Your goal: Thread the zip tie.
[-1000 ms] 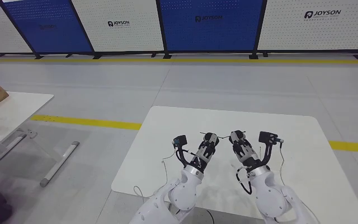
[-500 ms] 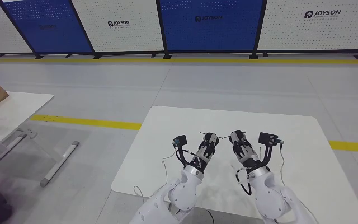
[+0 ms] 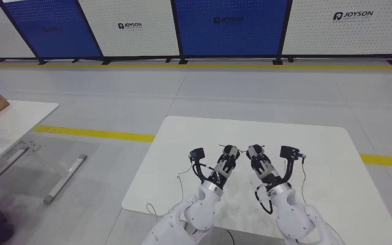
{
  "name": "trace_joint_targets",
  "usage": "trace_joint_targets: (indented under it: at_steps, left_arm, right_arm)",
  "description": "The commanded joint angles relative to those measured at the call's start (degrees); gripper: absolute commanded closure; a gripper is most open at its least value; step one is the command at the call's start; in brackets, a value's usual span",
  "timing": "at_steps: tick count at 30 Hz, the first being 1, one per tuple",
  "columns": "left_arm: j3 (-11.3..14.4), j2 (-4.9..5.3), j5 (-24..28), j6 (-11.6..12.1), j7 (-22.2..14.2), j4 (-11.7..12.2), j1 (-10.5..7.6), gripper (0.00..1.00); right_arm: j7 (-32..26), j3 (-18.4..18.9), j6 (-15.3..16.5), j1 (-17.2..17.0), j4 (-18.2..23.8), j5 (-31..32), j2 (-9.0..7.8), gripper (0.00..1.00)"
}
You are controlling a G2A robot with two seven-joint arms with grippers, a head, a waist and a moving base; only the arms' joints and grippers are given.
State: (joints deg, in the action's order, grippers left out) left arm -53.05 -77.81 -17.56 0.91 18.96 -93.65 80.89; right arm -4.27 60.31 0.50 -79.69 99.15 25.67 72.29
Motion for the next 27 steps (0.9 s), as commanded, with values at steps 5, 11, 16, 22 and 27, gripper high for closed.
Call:
trace_joint_targets:
  at_steps: [5,11,16,22,27]
  left_arm:
    - [0.0,0.00,0.0,0.0,0.0,0.0,0.00,1.00]
    - [0.0,0.00,0.0,0.0,0.0,0.0,0.00,1.00]
    - [0.0,0.00,0.0,0.0,0.0,0.0,0.00,1.00]
    - [0.0,0.00,0.0,0.0,0.0,0.0,0.00,1.00]
    - [0.0,0.00,0.0,0.0,0.0,0.0,0.00,1.00]
  right_arm:
    - [0.6,0.3,0.6,1.2,-2.9,-1.0,0.38,1.00]
    - [0.6,0.5,1.6,1.5,-3.8,-1.5,0.68,1.00]
    - [0.0,1.2,2.5,0.6,-2.9,-1.1,0.63,0.78]
    - [0.6,2.2,3.4,-0.8,-1.8,-0.1,0.56,0.56]
    - [1.3,3.0,4.3,-2.1,-0.7,1.3,0.47,0.55]
